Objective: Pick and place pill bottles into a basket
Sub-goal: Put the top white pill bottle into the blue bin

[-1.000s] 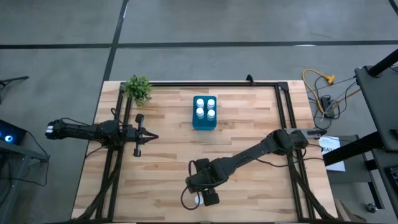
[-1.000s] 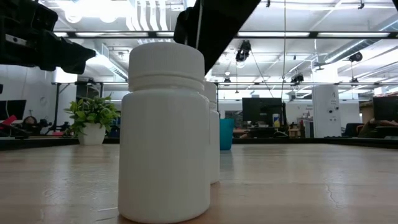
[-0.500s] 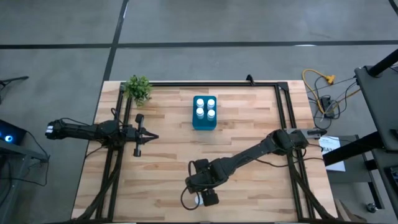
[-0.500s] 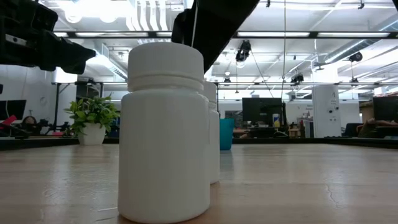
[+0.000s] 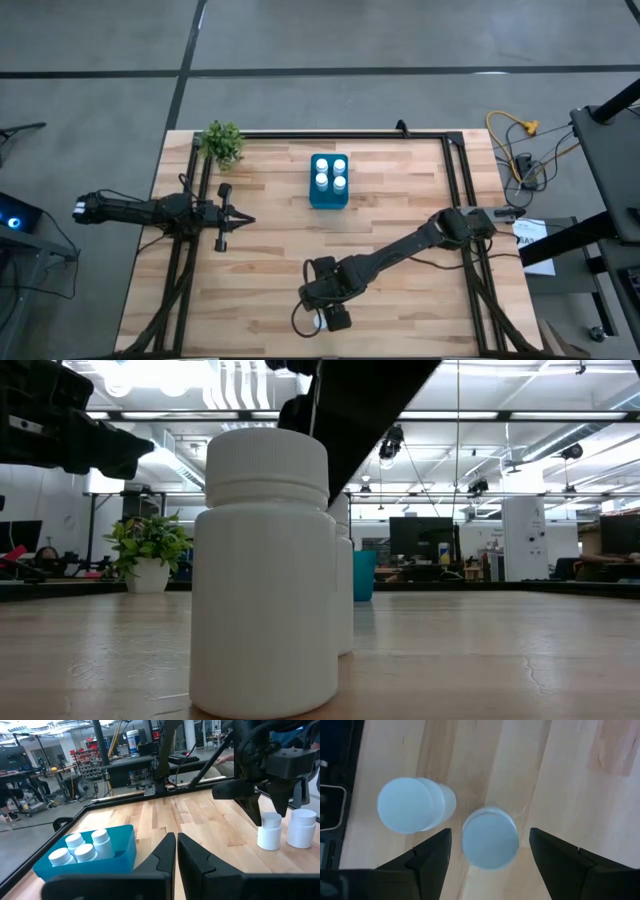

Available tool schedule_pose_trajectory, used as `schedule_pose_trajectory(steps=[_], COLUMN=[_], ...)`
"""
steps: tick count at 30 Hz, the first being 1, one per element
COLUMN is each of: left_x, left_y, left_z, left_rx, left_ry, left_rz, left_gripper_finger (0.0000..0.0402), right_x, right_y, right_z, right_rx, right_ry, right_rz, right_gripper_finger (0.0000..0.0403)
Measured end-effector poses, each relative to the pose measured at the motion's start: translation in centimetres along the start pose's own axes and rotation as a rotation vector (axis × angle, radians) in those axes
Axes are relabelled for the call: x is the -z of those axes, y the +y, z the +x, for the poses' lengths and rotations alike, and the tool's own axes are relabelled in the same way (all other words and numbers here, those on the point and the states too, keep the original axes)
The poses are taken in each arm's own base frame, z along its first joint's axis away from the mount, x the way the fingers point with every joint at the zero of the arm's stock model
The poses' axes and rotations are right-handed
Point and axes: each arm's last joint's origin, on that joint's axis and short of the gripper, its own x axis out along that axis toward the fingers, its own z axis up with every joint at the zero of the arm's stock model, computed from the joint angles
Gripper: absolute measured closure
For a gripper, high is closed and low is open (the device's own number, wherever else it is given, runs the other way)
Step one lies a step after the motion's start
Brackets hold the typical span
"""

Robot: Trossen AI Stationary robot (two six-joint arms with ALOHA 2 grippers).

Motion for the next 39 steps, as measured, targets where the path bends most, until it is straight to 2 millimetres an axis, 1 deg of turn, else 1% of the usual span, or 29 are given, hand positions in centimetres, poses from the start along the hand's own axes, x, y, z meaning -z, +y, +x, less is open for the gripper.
schedule_pose_trajectory(steps=[12, 23, 27, 34, 39], left_x=[0.0, 0.0, 0.0, 0.0, 0.0], left_y=[0.0, 0.0, 0.0, 0.0, 0.0], left_z=[0.0, 0.0, 0.0, 0.0, 0.0], left_rx=[0.000, 0.000, 0.000, 0.001, 0.000], left_ry=[0.000, 0.000, 0.000, 0.000, 0.000], left_rz=[0.000, 0.000, 0.000, 0.000, 0.000], left_gripper_finger=[0.0401, 0.0401, 0.0401, 0.0401, 0.0401], right_x=[0.6, 0.6, 0.6, 0.6, 0.6], right_y=[-0.2, -0.2, -0.2, -0.2, -0.2], right_z=[1.5, 1.6, 1.7, 1.7, 1.7], right_rx=[-0.005, -0.008, -0.010, -0.018, -0.016], right_ry=[-0.005, -0.017, -0.015, -0.014, -0.014], right_rz=[0.001, 0.008, 0.008, 0.001, 0.001], right_gripper_finger=[0.0145, 0.0148, 0.0173, 0.0246, 0.0248])
